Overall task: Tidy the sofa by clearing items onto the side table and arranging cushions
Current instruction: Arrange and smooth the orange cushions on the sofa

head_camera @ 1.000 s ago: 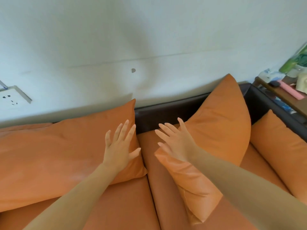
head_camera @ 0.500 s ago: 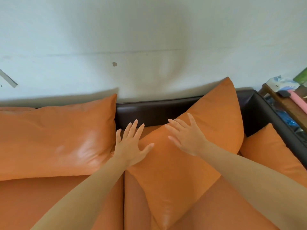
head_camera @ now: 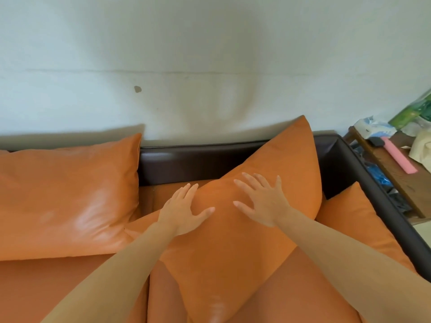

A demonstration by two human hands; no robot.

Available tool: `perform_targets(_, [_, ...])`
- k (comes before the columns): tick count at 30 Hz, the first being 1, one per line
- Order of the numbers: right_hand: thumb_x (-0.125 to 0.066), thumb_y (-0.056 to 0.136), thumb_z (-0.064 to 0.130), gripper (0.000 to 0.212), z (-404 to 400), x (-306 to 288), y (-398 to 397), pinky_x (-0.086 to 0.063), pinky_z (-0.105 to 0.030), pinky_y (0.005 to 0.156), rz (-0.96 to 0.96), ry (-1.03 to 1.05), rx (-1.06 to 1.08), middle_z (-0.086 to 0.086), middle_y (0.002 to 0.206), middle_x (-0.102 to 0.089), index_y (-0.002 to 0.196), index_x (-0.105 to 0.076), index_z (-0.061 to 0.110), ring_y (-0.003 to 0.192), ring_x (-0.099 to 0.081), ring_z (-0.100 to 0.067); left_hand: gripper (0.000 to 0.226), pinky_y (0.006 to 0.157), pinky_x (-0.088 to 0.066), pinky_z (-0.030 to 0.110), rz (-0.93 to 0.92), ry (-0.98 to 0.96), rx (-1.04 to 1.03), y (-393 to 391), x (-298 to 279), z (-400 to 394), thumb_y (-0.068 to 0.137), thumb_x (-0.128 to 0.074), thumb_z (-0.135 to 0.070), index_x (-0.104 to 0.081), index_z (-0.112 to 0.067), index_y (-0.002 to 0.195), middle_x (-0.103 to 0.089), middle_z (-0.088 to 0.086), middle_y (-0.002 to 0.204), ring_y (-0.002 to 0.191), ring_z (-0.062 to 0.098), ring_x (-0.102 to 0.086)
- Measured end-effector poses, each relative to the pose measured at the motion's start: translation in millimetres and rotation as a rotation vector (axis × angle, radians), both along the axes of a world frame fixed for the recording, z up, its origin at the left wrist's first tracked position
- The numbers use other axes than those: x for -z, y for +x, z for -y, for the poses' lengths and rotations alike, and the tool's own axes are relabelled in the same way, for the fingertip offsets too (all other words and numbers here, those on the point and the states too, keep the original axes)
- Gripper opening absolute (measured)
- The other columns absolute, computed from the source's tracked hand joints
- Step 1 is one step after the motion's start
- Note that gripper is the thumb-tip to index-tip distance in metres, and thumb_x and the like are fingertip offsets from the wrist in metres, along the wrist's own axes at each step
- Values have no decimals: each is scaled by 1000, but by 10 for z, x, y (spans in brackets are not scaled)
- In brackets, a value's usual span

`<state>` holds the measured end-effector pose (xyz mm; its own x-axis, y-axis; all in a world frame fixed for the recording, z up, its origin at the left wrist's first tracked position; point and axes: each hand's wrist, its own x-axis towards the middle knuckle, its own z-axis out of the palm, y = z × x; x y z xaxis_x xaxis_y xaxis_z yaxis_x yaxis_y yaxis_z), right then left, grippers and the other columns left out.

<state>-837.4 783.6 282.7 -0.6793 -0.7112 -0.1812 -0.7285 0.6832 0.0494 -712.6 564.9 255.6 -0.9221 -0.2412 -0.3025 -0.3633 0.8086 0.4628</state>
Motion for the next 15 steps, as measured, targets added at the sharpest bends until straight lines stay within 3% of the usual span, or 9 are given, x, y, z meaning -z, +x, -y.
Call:
perform_targets(8, [-9,90,73,69,-134,74,-416,-2,-70,109,19,14,-142,7,162,-3,151,-11,41,148,-6,-22,93,120,-17,48,61,-79,-71,-240,13,-258,80,-34,-82,-10,-32,154,-8,-5,163,149,20,-8])
perform_targets(15, [-8,92,71,68,-401,190,-847,2,-63,113,40,50,-289,6,162,2,152,-5,39,149,-1,-20,95,119,-3,55,186,-225,-131,-462,101,-637,75,-26,-89,-8,-37,153,-3,-6,163,150,19,-1])
